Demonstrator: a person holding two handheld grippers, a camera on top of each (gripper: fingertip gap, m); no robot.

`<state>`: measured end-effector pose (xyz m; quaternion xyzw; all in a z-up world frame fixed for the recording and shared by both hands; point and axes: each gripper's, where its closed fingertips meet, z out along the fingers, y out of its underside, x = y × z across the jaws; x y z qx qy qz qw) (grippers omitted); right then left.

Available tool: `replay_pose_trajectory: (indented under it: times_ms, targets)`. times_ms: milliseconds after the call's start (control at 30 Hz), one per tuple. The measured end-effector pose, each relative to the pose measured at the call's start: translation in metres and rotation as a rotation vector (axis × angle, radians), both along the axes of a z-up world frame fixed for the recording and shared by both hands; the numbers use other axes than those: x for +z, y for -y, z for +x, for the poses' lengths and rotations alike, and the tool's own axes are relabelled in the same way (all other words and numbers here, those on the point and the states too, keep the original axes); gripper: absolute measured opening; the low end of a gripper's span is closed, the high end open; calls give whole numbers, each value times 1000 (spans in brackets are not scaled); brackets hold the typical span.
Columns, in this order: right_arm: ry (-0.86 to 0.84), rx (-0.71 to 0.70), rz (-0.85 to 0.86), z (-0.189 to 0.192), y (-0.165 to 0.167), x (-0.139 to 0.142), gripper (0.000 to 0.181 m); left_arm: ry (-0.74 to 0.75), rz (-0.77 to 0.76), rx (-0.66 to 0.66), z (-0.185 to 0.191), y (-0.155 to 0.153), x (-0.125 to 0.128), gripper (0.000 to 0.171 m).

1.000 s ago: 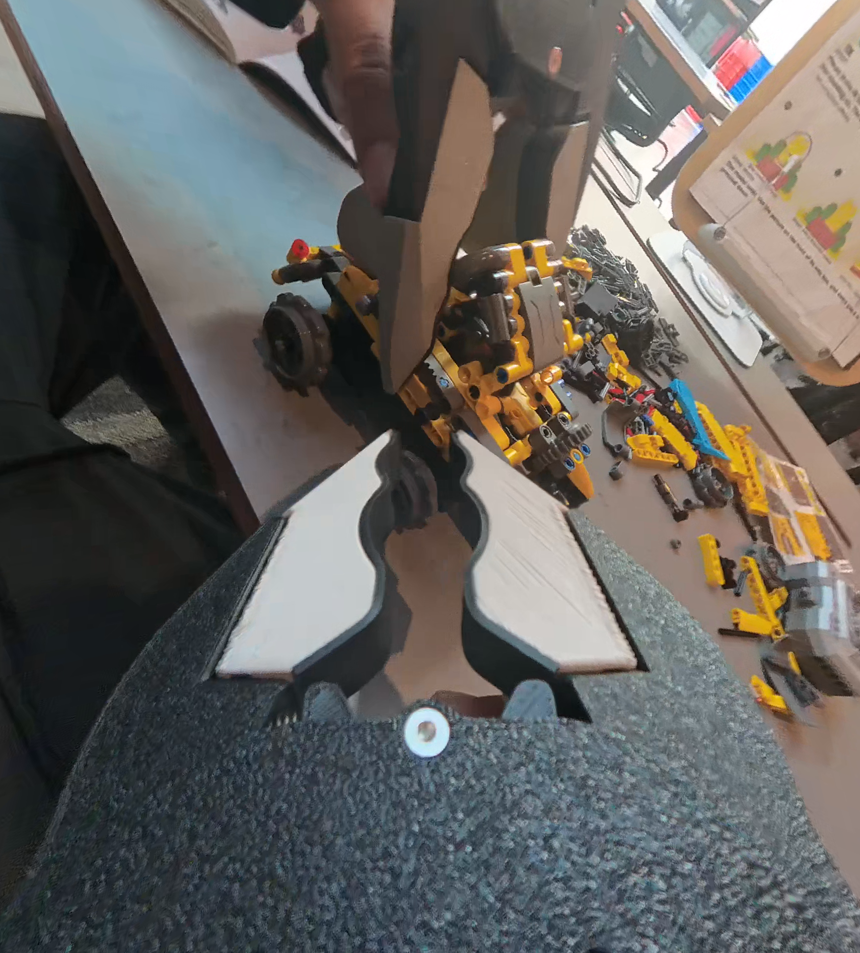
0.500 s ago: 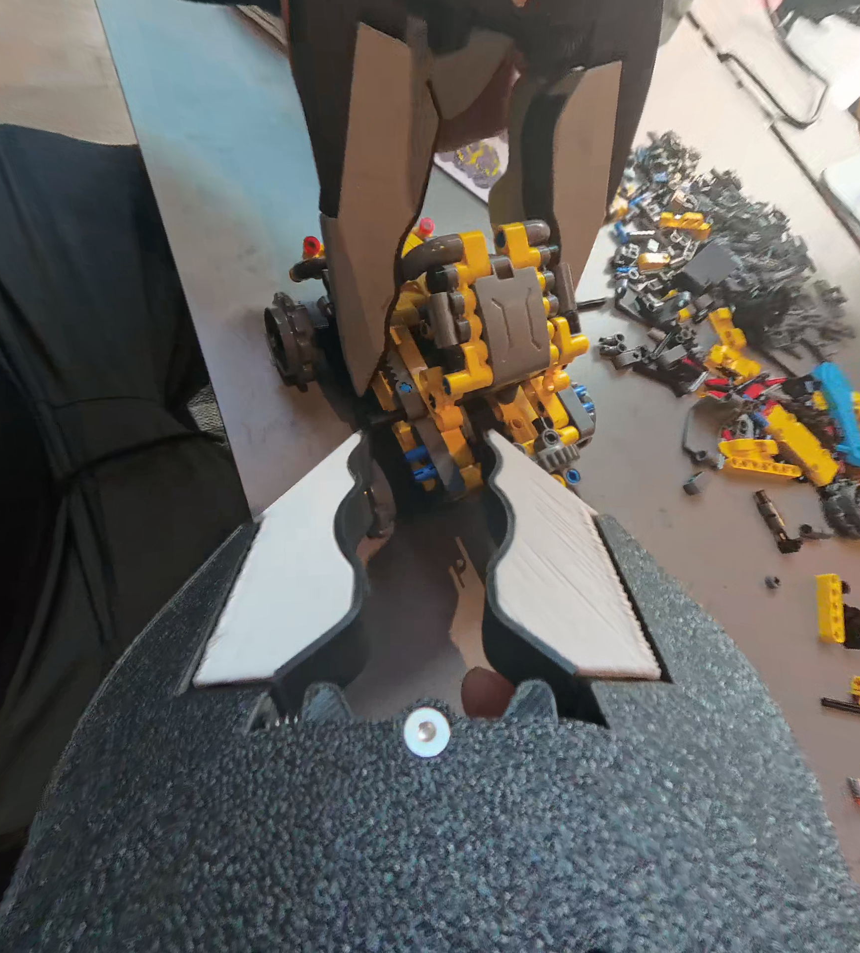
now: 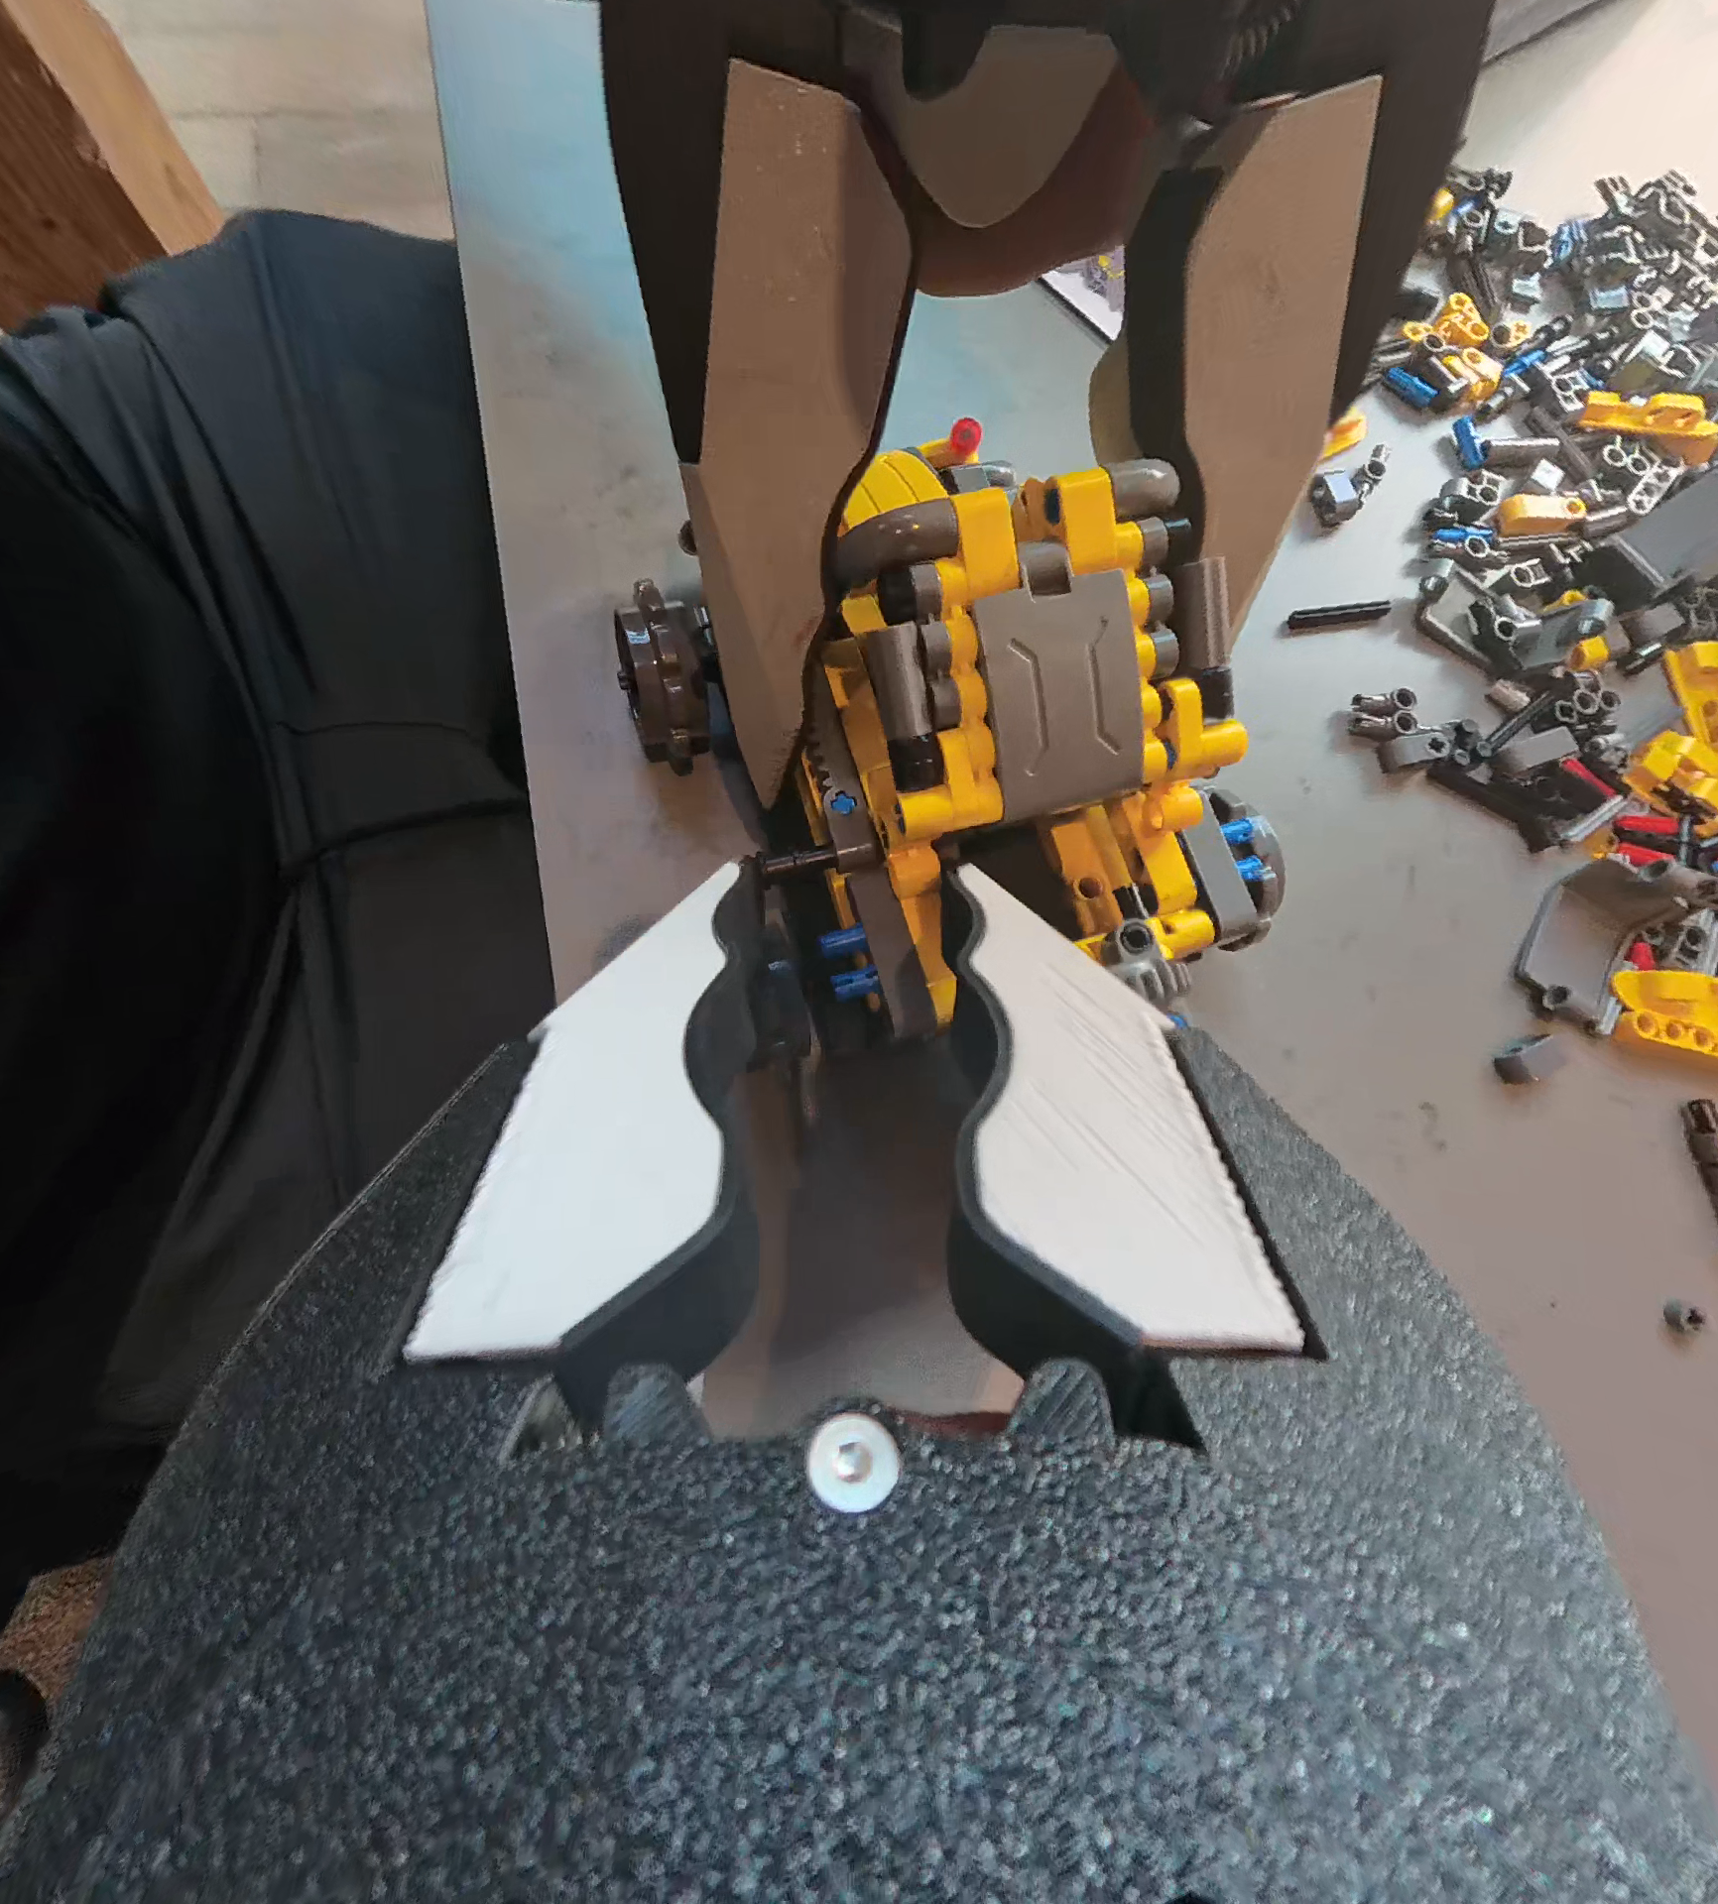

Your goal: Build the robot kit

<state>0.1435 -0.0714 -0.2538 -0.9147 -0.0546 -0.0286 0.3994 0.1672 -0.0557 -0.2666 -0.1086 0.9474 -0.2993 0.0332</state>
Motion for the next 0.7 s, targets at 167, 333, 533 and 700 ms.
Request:
replay_pose_trajectory:
  times_ms: [167, 333, 533, 700]
  targets:
    - [-82, 12, 9, 0, -1, 0, 30, -5, 5, 3, 0, -1, -1, 78]
    - [-136, -39, 18, 1, -2, 0, 30, 2, -3, 22, 2, -2, -1, 77]
    - [-129, -52, 43, 1, -5, 0, 30, 8, 6, 37, 3, -3, -1, 77]
    - [-213, -60, 91, 2, -9, 2, 29, -1, 25, 66, 5, -7, -1, 76]
